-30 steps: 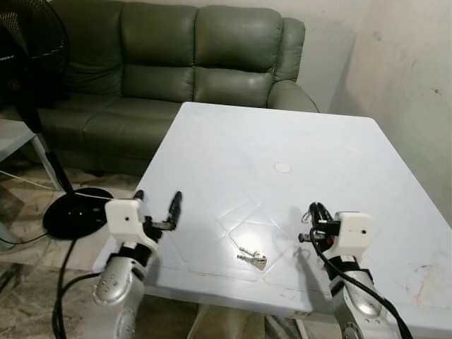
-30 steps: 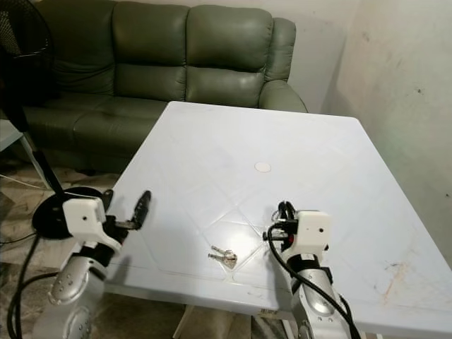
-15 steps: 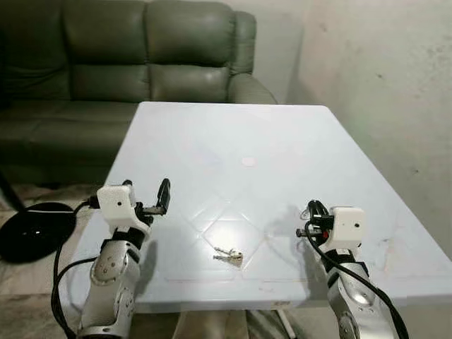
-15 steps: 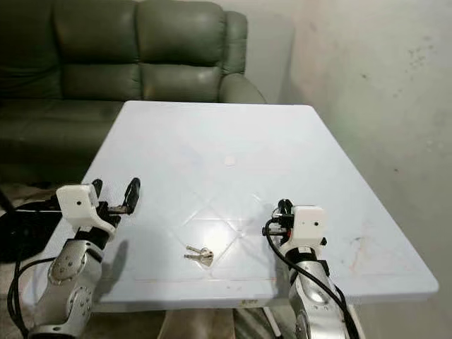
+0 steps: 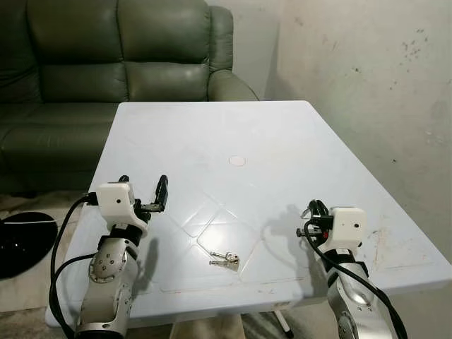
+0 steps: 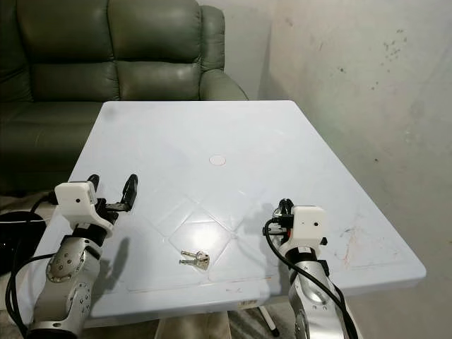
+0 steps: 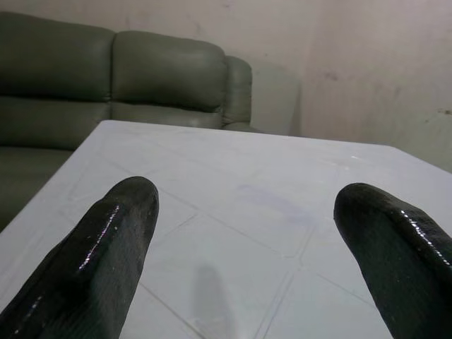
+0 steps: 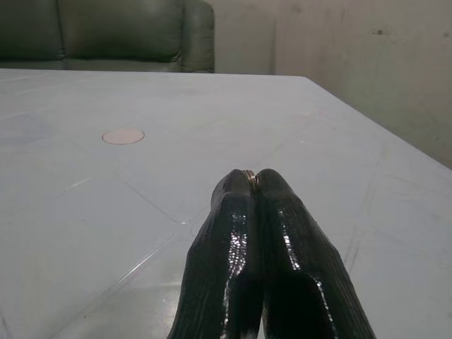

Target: Hang keys on a hook

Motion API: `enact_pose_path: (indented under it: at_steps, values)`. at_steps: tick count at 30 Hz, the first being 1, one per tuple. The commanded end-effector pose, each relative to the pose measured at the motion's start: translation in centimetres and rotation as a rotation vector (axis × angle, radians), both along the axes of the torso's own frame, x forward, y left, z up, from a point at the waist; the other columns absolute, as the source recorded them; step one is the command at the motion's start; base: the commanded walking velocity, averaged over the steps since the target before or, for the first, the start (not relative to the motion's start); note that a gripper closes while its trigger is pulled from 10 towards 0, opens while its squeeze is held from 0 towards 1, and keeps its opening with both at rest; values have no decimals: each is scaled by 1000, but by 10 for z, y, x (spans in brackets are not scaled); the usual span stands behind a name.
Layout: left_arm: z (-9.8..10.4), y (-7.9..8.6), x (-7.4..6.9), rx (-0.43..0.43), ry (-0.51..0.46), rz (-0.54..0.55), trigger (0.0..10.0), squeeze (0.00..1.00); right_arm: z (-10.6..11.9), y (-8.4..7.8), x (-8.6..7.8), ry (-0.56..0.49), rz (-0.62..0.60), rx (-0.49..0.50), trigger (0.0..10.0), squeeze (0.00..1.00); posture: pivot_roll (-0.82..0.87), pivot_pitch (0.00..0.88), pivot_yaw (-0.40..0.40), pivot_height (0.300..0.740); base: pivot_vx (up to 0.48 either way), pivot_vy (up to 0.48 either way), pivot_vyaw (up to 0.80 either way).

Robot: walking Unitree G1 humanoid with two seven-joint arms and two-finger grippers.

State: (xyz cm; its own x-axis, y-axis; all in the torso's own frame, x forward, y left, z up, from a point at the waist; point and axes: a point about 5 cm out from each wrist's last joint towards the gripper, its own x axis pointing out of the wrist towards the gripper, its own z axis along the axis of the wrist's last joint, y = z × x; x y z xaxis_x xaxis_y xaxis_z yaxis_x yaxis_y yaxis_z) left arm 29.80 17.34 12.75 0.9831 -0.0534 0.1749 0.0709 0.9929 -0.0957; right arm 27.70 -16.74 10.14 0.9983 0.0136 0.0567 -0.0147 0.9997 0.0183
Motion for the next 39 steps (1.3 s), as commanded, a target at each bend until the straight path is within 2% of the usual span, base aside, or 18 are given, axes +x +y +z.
enact_pose_path:
  at_steps: [1, 5, 15, 39]
  values:
    - [-2, -4, 1, 2, 6, -18, 10000, 0, 0, -2, 0, -6, -13, -2, 10000, 0, 22, 0, -42, 740, 0, 0, -763]
    - [-2, -4, 1, -2, 11, -16, 10000, 0, 0, -2, 0, -5, -13, -1, 10000, 0, 22, 0, -42, 740, 0, 0, -766]
    - [-4, -5, 1, -7, 16, -17, 10000, 0, 0, -1, -2, -4, -8, 0, 10000, 0, 19, 0, -42, 740, 0, -292, -763]
    - [-4, -8, 2, -29, 22, -27, 10000, 0, 1, 0, -2, -7, -7, 0, 10000, 0, 15, 0, -44, 740, 0, -362, -763]
